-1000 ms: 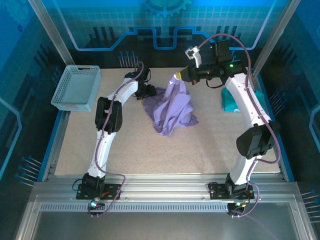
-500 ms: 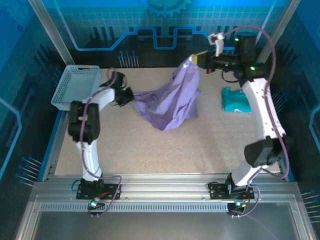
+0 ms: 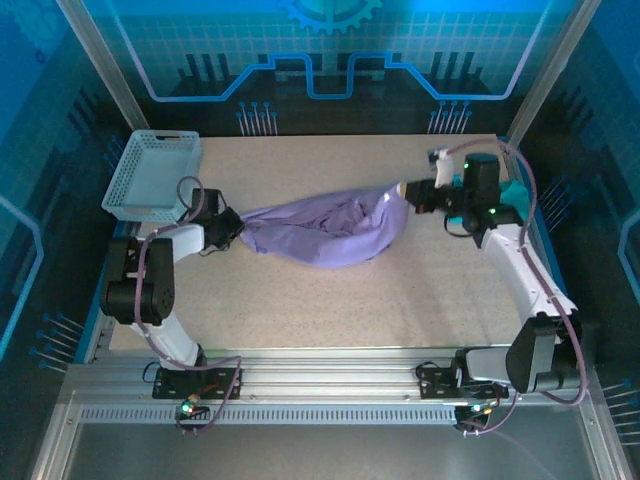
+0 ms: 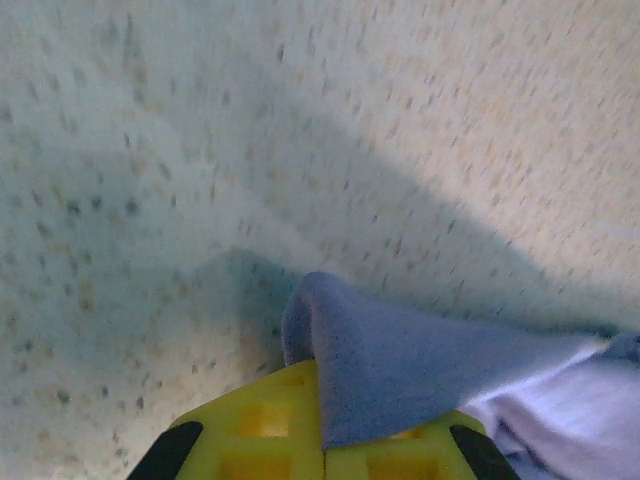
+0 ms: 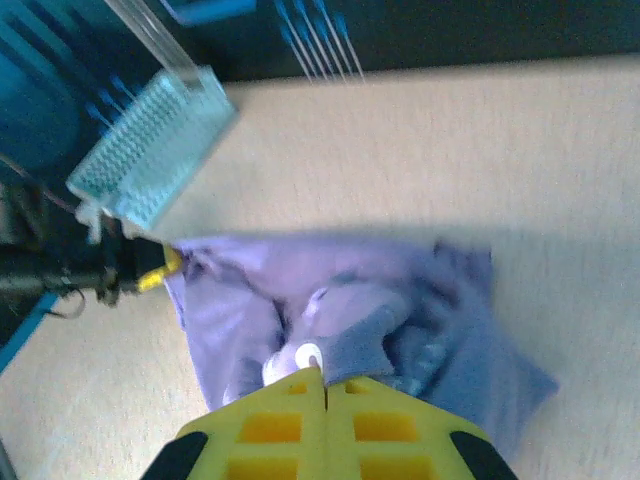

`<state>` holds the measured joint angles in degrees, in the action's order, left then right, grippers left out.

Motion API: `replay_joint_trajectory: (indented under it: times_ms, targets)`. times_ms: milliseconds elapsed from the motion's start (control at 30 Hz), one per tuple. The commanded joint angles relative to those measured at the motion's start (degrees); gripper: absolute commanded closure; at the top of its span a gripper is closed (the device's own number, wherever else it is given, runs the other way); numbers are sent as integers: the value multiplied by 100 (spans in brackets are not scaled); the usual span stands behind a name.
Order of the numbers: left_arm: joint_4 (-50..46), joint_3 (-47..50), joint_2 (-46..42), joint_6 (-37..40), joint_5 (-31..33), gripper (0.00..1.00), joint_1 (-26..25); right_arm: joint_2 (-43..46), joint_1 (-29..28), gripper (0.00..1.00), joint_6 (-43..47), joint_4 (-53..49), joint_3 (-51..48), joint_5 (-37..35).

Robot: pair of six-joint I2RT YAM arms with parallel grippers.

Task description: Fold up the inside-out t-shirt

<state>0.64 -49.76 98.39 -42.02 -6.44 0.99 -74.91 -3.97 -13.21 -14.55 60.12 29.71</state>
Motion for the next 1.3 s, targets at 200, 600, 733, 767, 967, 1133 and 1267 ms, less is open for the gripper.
replay_joint_trajectory:
  times_ms: [200,600,733,767,967,1133,1267]
  targets:
    - [-621,-45,-1411,1283,2183,38,-1475,318,-238,100,-141,-69,-913,-386]
    - [-948,-2140,20,2726,313,36,-3929,686,-210,100,-107,-215,-843,-647]
    - [-1210,-2847,670,2813,250,39,-4122,723,-209,100,-120,-237,-883,-620]
    - [-1254,-2987,826,2823,255,41,-4125,732,-207,100,-129,-235,-896,-624]
    - [-1532,-3611,1486,2977,645,56,-4111,820,-181,100,-125,-258,-918,-598]
    - [-1620,-4079,1903,2971,501,71,-4030,880,-146,100,-142,-258,-939,-564]
    - [-1495,-4103,1560,2933,222,96,-3891,1122,-91,100,-105,-226,-1104,-649]
